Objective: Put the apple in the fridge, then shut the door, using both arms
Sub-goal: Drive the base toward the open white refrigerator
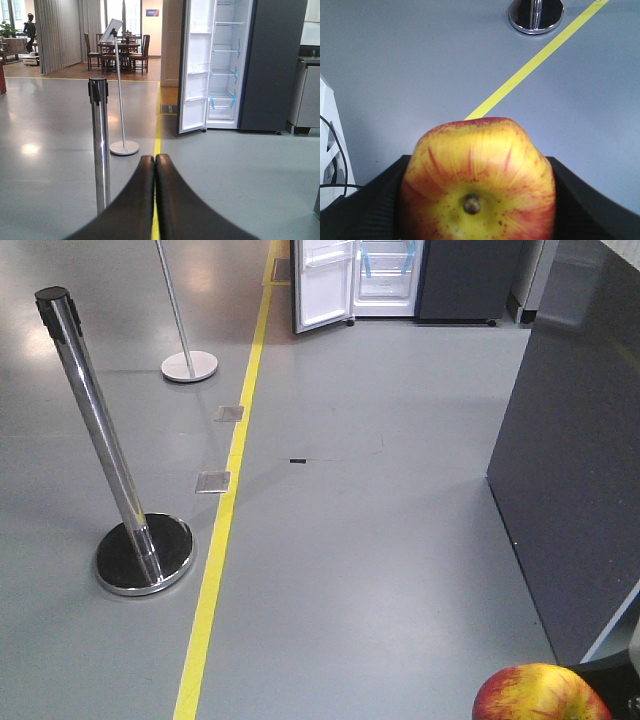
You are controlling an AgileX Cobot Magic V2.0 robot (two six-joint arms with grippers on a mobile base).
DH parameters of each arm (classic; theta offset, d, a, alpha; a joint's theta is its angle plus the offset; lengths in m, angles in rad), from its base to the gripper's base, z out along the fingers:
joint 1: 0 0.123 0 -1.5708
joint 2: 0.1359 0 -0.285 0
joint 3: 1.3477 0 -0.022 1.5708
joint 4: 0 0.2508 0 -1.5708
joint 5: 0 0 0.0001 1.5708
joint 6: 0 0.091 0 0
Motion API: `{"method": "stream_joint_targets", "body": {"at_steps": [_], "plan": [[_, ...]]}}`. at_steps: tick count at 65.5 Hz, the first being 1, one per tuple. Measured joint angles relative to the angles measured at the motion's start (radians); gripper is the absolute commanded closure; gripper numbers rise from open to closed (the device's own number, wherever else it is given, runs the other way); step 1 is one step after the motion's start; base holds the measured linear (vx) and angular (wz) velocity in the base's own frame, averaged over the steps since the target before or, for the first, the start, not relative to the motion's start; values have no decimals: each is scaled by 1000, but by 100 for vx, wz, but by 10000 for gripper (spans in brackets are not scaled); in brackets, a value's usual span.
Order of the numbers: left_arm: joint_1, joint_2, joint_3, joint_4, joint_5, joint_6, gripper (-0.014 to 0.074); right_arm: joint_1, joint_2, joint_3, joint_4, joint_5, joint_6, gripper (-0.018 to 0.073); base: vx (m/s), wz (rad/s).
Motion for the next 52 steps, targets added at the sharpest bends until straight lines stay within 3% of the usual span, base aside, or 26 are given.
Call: {"method": "stream_joint_targets", "body": {"at_steps": [52], "plan": [[0, 0, 0, 0, 0, 0, 602, 0, 0, 0, 0, 0, 0, 492, 9, -1]]}}
